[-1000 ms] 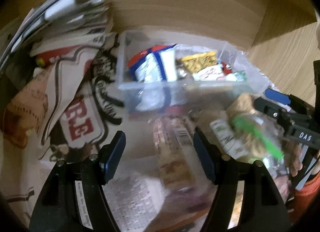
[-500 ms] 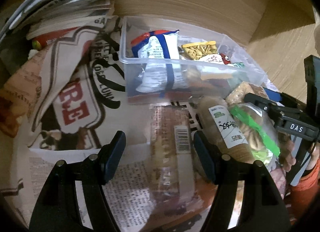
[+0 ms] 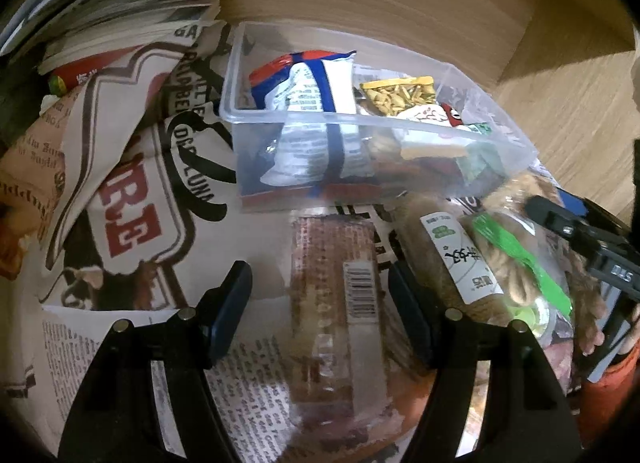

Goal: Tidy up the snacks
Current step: 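Grasp the brown wafer bar with the left gripper and lift it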

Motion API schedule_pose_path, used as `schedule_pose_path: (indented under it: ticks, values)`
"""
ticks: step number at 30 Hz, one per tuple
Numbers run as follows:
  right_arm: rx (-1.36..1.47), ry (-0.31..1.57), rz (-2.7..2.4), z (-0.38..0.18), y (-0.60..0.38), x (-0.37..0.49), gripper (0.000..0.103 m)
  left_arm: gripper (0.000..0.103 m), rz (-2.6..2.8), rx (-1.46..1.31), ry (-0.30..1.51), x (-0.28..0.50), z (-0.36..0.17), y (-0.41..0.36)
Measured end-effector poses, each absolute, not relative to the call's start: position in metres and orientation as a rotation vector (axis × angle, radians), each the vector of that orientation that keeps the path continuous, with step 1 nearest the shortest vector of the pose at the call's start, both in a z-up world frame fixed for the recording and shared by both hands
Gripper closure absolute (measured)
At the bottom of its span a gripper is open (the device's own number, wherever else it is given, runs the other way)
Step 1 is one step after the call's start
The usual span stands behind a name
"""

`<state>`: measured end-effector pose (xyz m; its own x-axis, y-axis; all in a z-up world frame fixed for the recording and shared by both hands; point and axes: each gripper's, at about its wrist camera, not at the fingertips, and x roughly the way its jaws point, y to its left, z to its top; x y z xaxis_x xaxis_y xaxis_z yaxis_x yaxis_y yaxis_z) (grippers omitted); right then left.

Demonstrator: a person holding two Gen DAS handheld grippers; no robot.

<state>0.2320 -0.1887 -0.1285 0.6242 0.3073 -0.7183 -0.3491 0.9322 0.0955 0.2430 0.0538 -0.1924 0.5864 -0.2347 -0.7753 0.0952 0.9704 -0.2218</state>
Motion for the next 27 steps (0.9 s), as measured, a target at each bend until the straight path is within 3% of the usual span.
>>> schedule_pose_path:
  ticks: [6, 13, 27]
  values:
    - [-0.043, 0.782, 0.381, -0.117, -0.198, 0.222, 0.023, 0.038, -0.181, -0.124, 0.924, 0.244, -0.197, 0.062]
    - [-0.038, 0.754, 0.422, -0.11, -0.195, 0.209, 0.023, 0.058, -0.125, 0.031, 0.878, 0.214, -0.203, 0.044]
    - [-0.014, 0.672, 0.462, -0.088, -0.184, 0.199, 0.023, 0.058, -0.105, -0.013, 0.709, 0.186, -0.142, 0.047]
